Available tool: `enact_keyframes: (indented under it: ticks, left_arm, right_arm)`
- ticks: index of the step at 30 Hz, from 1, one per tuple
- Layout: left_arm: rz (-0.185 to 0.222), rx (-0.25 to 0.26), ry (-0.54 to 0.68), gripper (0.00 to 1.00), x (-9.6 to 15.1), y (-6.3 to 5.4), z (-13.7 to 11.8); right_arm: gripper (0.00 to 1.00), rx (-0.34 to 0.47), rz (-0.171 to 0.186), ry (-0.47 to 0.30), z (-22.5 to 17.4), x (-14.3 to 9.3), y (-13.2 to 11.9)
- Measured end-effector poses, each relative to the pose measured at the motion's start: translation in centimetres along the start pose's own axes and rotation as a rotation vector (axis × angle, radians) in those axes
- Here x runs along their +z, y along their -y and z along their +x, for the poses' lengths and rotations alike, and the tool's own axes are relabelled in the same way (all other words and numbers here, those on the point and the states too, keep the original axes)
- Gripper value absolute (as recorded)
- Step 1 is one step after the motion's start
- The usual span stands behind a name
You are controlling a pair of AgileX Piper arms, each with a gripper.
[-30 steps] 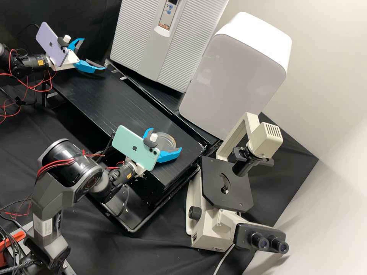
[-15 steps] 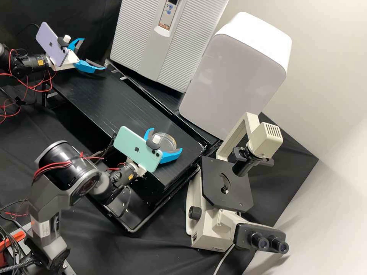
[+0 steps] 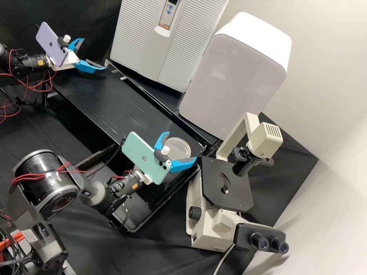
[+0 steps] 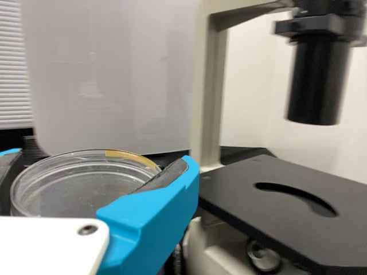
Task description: Place the petri dish on the microscope
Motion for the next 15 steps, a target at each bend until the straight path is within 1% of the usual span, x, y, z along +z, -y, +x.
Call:
enact_keyframes:
  ticks: [4,7,9,11,15]
  left_arm:
    - [0.0,0.0,0.0,1.0,0.0,0.0,0.0]
    - [0.0,0.0,0.0,1.0,0.0,0.0,0.0]
    - [0.0,0.0,0.0,1.0,0.0,0.0,0.0]
    - [0.0,0.0,0.0,1.0,0.0,0.0,0.0]
    - [0.0,0.0,0.0,1.0,0.0,0.0,0.0]
  right_arm:
    - [0.0,0.037,-0.023,0.051,1.2,1.4,-0.9]
    - [0.0,0.069,-0.05,0.087,2.3,2.5,-1.5]
    - [0.0,0.089,-0.056,0.111,3.0,3.2,-1.9]
    - [0.0,0.114,-0.071,0.141,3.8,4.1,-2.4]
    - [0.0,0.143,-0.082,0.18,4.9,5.4,-3.0]
